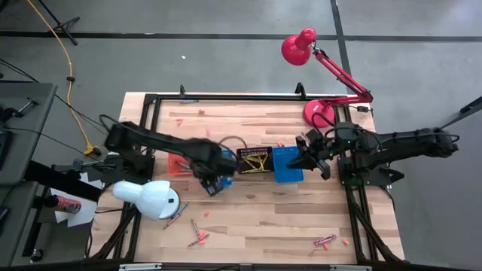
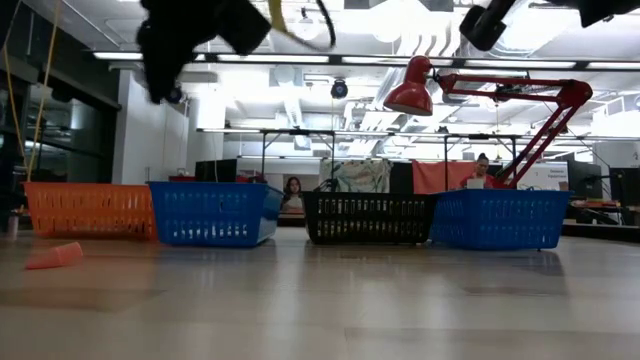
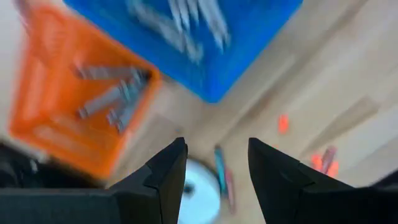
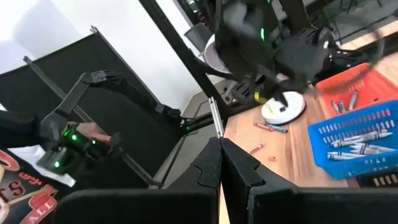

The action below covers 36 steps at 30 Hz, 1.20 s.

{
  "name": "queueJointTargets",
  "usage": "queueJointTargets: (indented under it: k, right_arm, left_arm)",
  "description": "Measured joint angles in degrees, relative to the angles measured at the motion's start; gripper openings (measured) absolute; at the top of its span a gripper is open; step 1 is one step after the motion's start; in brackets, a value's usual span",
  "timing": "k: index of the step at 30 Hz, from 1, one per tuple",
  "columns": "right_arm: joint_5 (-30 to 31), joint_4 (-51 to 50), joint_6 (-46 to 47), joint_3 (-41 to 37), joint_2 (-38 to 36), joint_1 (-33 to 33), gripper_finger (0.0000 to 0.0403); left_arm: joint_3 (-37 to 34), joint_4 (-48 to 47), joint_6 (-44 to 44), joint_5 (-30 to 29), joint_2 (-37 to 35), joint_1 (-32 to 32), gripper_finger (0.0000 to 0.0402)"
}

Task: Sort crayons
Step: Put the blue crayon into the orange bin

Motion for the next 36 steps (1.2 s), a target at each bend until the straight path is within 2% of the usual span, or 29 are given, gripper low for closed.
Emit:
queueJointTargets:
  k: [7, 13, 18, 25, 30, 36]
  right_arm:
    - [6.7, -3.07, -1.08, 0.0, 0.04, 4.25, 0.0]
    - [11.2, -5.2, -1.6, 0.0, 0.04, 5.94, 0.0]
    - [13.72, -5.55, -2.11, 0.0, 0.04, 6.25, 0.0]
    - [13.89, -5.57, -1.23, 0.0, 0.04, 6.25, 0.0]
    - [13.97, -5.55, -1.5, 0.0, 0.04, 6.25, 0.0]
    - [15.23, -5.59, -1.49, 0.0, 0.04, 6.25, 0.0]
  left_arm:
    - [-1.13, 1.32, -2.73, 7.92, 6.74, -6.22, 0.0158]
    - [-1.16, 3.22, -4.27, 8.02, 9.1, -12.24, 0.0159]
    - [-1.66, 5.66, -1.76, 8.38, 12.08, -13.84, 0.0158]
    - [-14.36, 7.51, -4.78, 9.34, 8.76, -11.69, 0.0158]
    - [-21.82, 19.09, -11.28, 10.53, 3.2, -10.58, 0.0158]
    - [-28.82, 22.48, -18.11, 11.78, 1.17, -10.83, 0.0158]
